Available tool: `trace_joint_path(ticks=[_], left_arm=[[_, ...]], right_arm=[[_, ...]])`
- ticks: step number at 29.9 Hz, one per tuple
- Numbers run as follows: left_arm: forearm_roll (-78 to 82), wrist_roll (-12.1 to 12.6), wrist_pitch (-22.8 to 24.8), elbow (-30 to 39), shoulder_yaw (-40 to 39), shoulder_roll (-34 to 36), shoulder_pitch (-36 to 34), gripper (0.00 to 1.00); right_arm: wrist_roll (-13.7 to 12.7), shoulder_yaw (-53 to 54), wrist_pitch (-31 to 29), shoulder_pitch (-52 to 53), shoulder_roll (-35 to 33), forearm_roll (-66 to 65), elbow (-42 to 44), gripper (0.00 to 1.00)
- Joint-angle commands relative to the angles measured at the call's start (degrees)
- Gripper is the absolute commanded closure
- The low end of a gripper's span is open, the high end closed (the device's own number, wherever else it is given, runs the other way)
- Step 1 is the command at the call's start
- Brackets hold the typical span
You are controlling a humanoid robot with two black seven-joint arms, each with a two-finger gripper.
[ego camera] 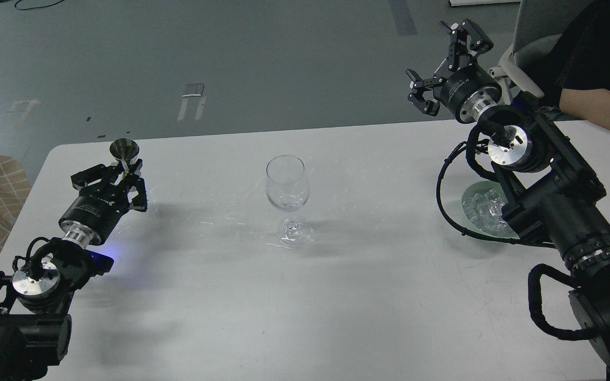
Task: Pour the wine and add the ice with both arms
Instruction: 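Lift the jigger with the left gripper toward the wine glass, then position the held jigger just above the wine glass rim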
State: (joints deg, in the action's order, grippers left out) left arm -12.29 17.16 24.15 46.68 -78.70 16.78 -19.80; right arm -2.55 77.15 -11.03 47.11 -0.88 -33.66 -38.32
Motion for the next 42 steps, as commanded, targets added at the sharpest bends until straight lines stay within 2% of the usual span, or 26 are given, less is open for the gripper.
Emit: trace_joint_path(ticks=[1,4,10,18,28,42], left_arm=[[0.1,0.3,0.0,0.2,2.0,-0.5,-1.8,0.94],[0.0,1.6,-0.1,1.6,4.5,-0.5,-3.0,0.94],[-0.1,2.7,-1.5,7.0,8.9,0.0,-3.0,0.94],[0.2,5.0,-5.0,15.1,9.7,0.0,-1.9,0.93],[0.2,5.1,-8.1,21.1,14.7,0.9,-1.6,0.93],[1.1,6.0,-12.4,23.9,16.1,0.8,-2.4,0.93]], right_arm=[[0.0,0.0,0.0,0.0,-0.1,0.0,0.0,0.0],[0.0,0.0,0.0,-0.1,-0.2,0.0,0.0,0.0],[0.0,-0.1,0.0,-0.3,-0.2,0.0,0.0,0.0],[-0.1,-0.1,0.0,-0.3,-0.1,0.0,0.0,0.0],[-0.3,-0.1,0.0,-0.3,-0.1,0.0,0.0,0.0],[-0.3,-0.1,0.0,-0.3,-0.1,0.0,0.0,0.0]])
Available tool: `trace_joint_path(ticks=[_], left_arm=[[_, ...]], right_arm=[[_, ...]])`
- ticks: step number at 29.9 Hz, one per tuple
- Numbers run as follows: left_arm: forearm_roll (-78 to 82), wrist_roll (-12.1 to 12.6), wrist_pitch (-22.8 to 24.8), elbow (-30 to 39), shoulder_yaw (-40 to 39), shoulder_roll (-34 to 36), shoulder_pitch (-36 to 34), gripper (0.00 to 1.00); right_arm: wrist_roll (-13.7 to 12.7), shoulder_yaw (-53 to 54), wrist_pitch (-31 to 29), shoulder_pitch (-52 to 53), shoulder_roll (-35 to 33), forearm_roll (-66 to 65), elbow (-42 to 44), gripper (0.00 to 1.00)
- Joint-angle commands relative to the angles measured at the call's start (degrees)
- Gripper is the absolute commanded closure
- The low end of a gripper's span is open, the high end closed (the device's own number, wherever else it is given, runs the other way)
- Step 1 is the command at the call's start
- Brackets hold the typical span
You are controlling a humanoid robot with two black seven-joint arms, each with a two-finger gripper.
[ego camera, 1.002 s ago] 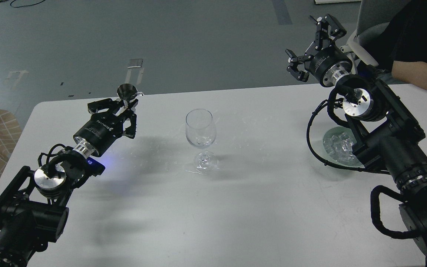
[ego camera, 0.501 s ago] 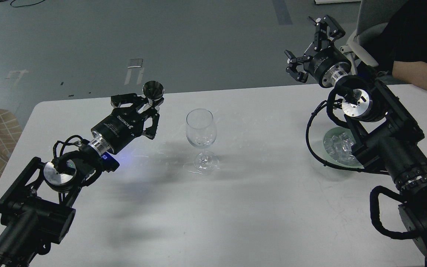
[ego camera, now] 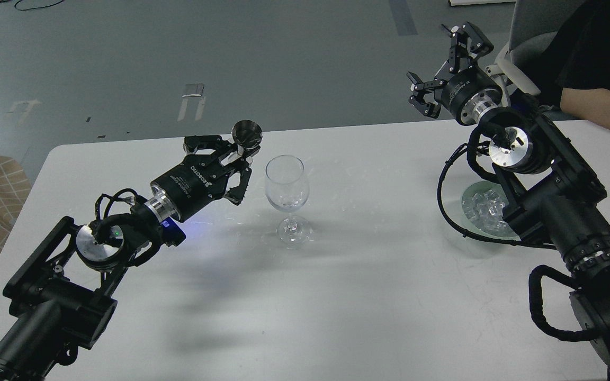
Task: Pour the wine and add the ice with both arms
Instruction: 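Position the held jigger just above the wine glass rim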
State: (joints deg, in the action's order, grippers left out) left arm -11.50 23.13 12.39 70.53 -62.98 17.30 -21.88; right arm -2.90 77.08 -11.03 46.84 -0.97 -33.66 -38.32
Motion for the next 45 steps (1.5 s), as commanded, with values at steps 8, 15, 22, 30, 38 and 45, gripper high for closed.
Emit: trace_joint_path(ticks=[8,15,22,30,38,45], left_arm=[[3.1,0.1,-2.3,0.0,0.4,0.2,-0.6,0.93],[6.6,0.0,-2.3,0.0,0.3,-0.1,-1.1,0.93],[8.1,0.0,-2.1,0.1,0.2,0.4,-2.5,0.93],[10.1,0.0,-1.4,0.9,0.3,1.9,-3.6,0.93],[13.8,-0.5,-1.0,3.0,0.2,3.2,-3.8,0.93],[16.9,-0.9,-1.0,4.4,0.2,3.5,-3.8,0.93]], right_arm=[[0.0,0.0,0.0,0.0,0.0,0.0,0.0,0.0],[0.0,0.0,0.0,0.0,0.0,0.0,0.0,0.0],[0.0,0.1,0.0,-0.2,0.0,0.0,-0.1,0.0],[0.0,0.1,0.0,-0.2,-0.1,0.0,-0.4,0.0],[0.0,0.1,0.0,-0.3,-0.1,0.0,-0.4,0.0],[0.0,0.1,0.0,-0.3,-0.1,0.0,-0.4,0.0]])
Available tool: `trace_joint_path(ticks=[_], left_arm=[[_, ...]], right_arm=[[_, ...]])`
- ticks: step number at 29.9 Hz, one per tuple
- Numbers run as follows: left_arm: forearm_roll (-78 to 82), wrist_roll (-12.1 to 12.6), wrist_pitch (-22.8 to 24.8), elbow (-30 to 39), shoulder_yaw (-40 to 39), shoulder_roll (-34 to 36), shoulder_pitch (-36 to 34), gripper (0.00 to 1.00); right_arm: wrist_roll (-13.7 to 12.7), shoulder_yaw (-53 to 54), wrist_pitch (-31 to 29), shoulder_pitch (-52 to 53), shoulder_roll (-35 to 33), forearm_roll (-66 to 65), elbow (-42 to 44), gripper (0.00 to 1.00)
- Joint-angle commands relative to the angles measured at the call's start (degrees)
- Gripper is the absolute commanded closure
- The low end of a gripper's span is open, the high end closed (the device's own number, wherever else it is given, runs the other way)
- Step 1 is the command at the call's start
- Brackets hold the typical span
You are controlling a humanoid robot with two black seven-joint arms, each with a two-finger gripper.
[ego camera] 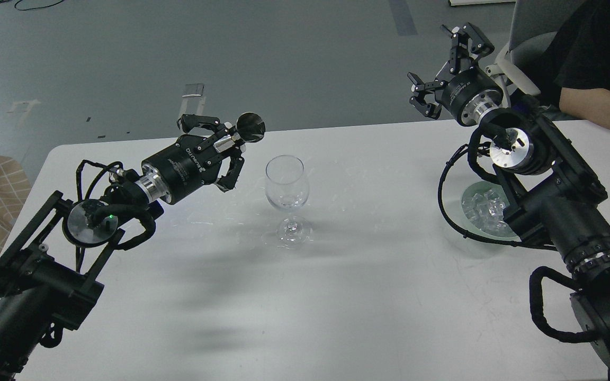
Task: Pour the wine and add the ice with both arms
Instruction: 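Position the held jigger just above the wine glass rim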
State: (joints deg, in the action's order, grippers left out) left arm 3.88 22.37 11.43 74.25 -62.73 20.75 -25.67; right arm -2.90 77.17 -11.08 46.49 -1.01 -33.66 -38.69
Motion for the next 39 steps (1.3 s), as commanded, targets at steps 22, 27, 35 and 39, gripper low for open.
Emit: trace_joint_path(ticks=[22,27,35,39], left_arm=[[10.2,-1.4,2.4,3.4,-0.4,0.5,0.1,0.93],[12.5,-1.4,2.3,3.4,-0.4,0.5,-0.1,0.93],[14.5,-1.4,2.2,3.4,-0.2,0.3,-0.3,0.93],[17.6,-1.4,2.5,3.4,-0.5,0.3,-0.3,0.93]], right_arm=[[0.0,0.0,0.0,0.0,0.0,0.0,-0.1,0.0],[0.0,0.1,0.0,0.0,0.0,0.1,-0.1,0.0],[0.0,0.1,0.0,0.0,0.0,0.0,-0.1,0.0],[0.0,0.1,0.0,0.0,0.0,0.0,0.0,0.0]])
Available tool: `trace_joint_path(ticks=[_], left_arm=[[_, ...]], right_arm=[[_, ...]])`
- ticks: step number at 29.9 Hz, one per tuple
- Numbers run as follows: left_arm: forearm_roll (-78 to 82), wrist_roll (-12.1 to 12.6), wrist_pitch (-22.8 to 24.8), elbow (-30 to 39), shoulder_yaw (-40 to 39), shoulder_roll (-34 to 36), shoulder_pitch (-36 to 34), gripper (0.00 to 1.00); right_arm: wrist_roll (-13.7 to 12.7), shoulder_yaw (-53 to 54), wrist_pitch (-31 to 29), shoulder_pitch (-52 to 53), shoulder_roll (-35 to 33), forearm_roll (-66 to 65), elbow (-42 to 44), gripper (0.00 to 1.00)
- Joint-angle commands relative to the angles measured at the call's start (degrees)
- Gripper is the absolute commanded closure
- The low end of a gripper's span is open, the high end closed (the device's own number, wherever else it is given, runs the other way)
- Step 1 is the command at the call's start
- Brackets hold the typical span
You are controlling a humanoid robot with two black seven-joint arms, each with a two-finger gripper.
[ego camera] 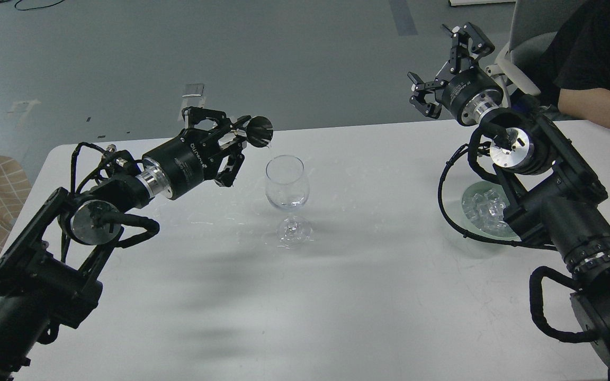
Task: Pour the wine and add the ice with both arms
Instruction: 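Position the held jigger just above the wine glass rim, then tilt the jigger with the left gripper to pour into the glass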
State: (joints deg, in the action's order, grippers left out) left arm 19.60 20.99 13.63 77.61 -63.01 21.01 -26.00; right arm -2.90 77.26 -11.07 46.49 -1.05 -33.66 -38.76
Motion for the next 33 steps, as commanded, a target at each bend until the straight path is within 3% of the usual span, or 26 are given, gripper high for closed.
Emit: trace_joint_path(ticks=[1,33], left_arm=[[2.5,0.0,0.3,0.1,-0.3,0.0,0.0,0.93],[18.7,-4.4,2.7,7.0,-0.8,3.6,-0.4,0.93]], right_arm=[[0.0,0.0,0.0,-0.1,0.0,0.0,0.0,0.0],[0.0,0.1,0.0,-0.1,0.1,0.1,0.0,0.0]])
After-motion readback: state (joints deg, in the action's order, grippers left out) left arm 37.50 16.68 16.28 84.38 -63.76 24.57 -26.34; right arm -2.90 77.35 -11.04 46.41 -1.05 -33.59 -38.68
